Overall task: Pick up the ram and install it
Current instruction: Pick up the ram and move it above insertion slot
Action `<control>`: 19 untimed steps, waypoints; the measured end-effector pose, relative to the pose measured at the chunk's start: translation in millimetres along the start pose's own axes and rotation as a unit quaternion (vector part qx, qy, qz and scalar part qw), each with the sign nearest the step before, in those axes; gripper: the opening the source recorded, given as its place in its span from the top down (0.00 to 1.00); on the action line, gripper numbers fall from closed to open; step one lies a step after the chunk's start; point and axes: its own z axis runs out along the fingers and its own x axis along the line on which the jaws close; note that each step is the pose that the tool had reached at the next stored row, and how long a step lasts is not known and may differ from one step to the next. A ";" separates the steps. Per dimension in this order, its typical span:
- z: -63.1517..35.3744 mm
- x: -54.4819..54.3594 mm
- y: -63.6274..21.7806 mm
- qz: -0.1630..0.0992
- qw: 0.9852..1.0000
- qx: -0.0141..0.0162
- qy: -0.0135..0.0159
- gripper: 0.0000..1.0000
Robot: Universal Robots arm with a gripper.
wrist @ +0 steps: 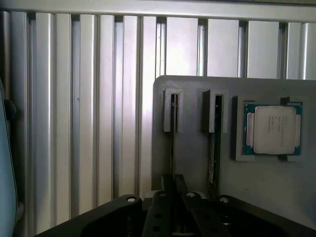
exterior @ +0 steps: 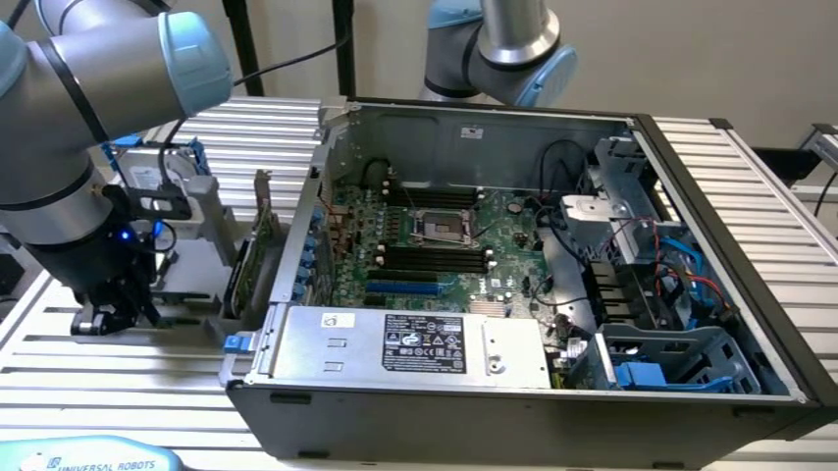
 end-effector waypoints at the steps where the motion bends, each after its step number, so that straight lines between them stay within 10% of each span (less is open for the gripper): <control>1: -2.1 -0.1 0.0 0.000 1.000 0.000 0.000 0.87; 19: -73.5 -2.9 -0.4 0.000 1.000 -0.002 0.000 0.87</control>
